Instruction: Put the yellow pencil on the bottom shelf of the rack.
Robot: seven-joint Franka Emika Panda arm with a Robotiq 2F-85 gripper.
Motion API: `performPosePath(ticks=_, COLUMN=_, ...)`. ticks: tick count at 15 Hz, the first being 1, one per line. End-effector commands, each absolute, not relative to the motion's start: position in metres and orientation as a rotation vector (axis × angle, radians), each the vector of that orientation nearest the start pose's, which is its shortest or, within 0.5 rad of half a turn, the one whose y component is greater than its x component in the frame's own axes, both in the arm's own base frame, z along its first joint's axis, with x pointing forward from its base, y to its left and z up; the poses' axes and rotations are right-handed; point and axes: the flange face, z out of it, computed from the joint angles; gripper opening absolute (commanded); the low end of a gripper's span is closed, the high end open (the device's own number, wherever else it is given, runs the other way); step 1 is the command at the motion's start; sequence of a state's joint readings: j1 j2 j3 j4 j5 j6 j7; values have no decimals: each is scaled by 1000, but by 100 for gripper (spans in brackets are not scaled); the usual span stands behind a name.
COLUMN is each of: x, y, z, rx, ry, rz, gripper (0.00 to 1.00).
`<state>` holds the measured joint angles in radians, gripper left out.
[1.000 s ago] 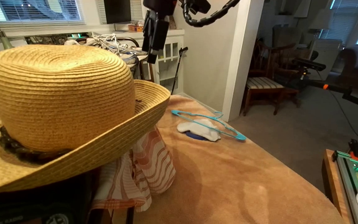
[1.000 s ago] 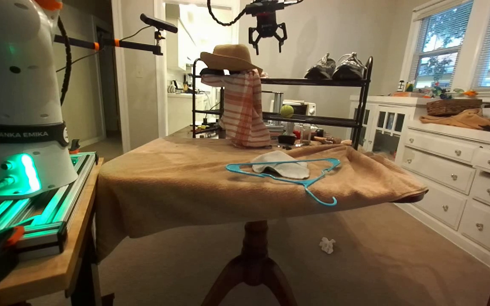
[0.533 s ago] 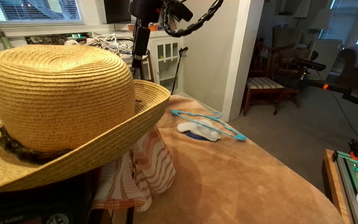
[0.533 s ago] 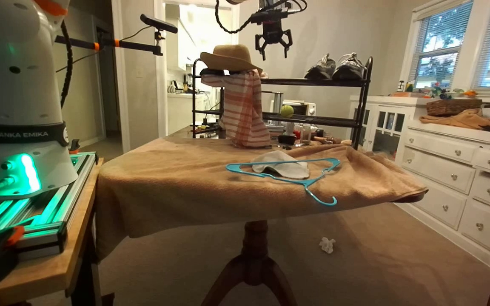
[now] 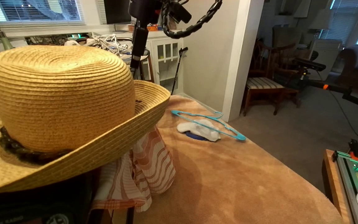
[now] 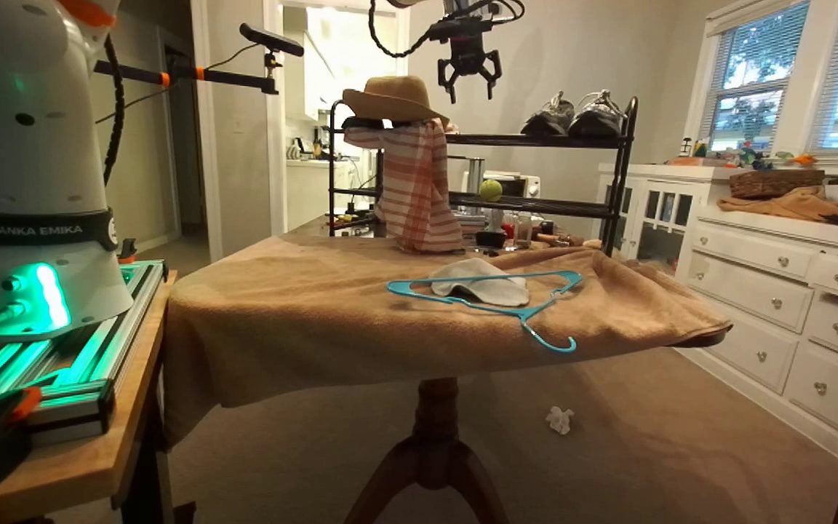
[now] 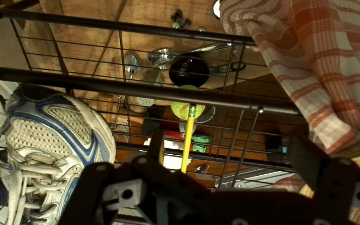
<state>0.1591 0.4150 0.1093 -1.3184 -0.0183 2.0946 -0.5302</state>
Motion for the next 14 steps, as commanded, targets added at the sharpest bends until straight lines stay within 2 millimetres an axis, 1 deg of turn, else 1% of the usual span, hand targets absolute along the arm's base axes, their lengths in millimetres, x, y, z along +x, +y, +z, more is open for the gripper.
performPosePath(ticks=1, x=706, y=185, z=521, rx=-2850, ry=-1108, rz=-660, gripper=100)
performPosePath(ticks=8, x=726, y=196, z=490, rx=-2797, ry=-1079, rz=-792, gripper=100)
performPosePath(ticks=11, x=732, y=199, z=481, rx=-2777, ry=-1074, rz=-850, gripper=100)
performPosePath(ticks=14, x=736, y=197, z=474, rx=-2769, ry=-1058, rz=-882, gripper=100)
